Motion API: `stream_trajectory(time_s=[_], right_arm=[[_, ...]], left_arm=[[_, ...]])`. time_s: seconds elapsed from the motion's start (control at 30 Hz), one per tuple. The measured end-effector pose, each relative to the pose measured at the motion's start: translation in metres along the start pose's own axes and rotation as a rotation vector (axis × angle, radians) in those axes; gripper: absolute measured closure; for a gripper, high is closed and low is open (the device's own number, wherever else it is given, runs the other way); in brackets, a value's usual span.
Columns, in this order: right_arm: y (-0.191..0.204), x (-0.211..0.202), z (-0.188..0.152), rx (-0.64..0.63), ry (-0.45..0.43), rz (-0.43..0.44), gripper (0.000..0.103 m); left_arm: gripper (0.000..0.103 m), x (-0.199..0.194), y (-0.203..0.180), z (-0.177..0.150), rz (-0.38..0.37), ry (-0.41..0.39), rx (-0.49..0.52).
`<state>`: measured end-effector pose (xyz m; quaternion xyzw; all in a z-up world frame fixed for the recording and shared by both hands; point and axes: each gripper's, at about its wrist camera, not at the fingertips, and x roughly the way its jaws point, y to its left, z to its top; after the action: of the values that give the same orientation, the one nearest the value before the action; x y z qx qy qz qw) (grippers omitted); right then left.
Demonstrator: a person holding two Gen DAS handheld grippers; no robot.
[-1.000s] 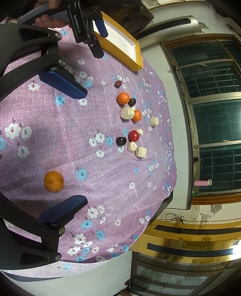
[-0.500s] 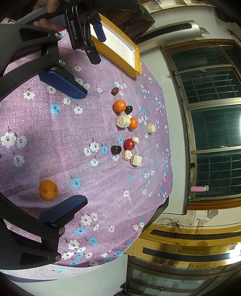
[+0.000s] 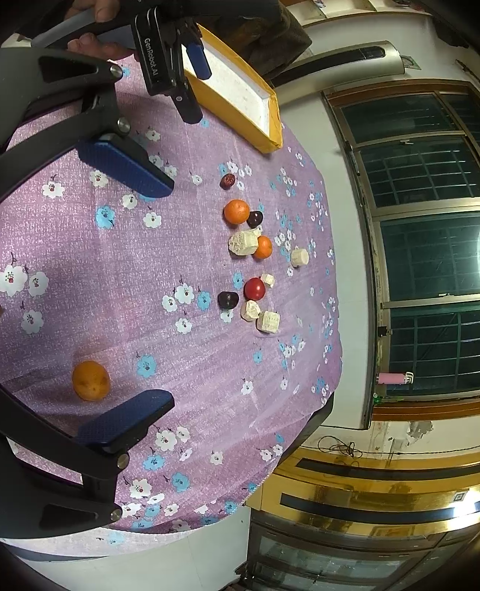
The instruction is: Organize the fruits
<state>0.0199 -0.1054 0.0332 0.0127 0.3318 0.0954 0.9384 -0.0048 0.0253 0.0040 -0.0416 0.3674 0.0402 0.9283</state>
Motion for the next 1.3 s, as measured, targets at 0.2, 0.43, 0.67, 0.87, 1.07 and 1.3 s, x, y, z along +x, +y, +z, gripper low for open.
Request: stream_trajectory(time_s=[0.2, 0.43, 0.67, 0.87, 1.07, 1.3], right_arm=[[0.0008, 0.0009, 0.0006, 0.0, 0.002, 0.0, 0.0], [0.0018, 0.0038, 0.0017, -0.004, 0.002, 0.006, 0.0], [0.003, 0.0044, 0.0026, -0.005, 0.001, 0.007, 0.0], [0.0017, 0.005, 0.0026, 0.0, 0.003, 0.008, 0.0], [0.0013, 0.0051, 0.0026, 0.002, 0.003, 0.01, 0.0], [0.0016, 0.005, 0.0021, 0.002, 0.003, 0.012, 0.0]], left_arm=[[0.0, 0.0002, 0.0002, 0.0004, 0.001, 0.002, 0.0], [0.0, 0.0003, 0.0003, 0.0004, 0.003, 0.0, 0.0], [0.0, 0.0004, 0.0009, 0.0021, 0.0, 0.0, -0.003], [0.0, 0.0006, 0.0006, 0.0022, -0.001, 0.002, -0.001], [0.0, 0.0005, 0.0004, 0.0022, 0.0, 0.0, -0.003], [0.0, 0.0012, 0.0006, 0.0023, -0.002, 0.001, -0.002]])
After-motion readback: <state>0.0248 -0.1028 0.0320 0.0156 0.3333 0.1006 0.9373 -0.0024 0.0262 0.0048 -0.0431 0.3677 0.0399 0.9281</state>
